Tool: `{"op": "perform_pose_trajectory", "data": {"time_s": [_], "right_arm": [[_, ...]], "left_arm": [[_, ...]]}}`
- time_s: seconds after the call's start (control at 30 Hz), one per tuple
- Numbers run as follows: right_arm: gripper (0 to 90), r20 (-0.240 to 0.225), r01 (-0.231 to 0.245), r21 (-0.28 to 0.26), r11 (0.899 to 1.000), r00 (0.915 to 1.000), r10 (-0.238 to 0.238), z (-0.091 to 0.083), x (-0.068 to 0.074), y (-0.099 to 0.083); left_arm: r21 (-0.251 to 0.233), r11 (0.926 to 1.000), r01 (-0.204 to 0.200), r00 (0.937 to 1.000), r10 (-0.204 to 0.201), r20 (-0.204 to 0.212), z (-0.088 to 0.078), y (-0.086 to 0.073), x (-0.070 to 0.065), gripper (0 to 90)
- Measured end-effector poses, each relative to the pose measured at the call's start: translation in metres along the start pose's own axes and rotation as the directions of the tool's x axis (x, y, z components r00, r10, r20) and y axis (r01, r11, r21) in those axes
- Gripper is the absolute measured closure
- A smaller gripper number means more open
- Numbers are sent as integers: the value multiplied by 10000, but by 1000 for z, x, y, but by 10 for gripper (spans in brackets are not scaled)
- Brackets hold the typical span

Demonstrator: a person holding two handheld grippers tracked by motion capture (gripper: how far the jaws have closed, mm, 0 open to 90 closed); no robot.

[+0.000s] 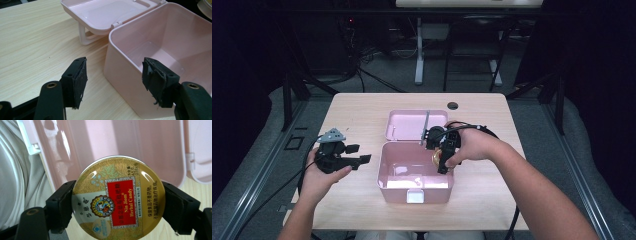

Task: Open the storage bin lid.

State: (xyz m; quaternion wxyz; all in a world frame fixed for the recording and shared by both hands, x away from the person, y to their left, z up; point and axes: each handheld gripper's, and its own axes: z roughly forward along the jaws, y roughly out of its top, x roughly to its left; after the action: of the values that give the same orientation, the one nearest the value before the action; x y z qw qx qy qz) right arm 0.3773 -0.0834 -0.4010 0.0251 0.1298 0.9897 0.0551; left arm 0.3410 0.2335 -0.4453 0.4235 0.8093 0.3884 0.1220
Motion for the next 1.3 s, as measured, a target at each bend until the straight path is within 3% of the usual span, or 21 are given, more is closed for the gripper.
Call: {"op": "perform_pose_trajectory", "data": {"time_s": [0.53, 1.3], "right_arm": [[200, -71, 428, 189, 9989, 9991, -427, 15, 4, 11], [200, -186, 956, 149, 9953, 9953, -954, 33, 4, 11]], "left_arm": [[4, 10000, -20, 10000, 20, -8, 0, 0, 1, 365], [79, 10000, 37, 10000, -37, -19, 2, -2, 2, 365]]}}
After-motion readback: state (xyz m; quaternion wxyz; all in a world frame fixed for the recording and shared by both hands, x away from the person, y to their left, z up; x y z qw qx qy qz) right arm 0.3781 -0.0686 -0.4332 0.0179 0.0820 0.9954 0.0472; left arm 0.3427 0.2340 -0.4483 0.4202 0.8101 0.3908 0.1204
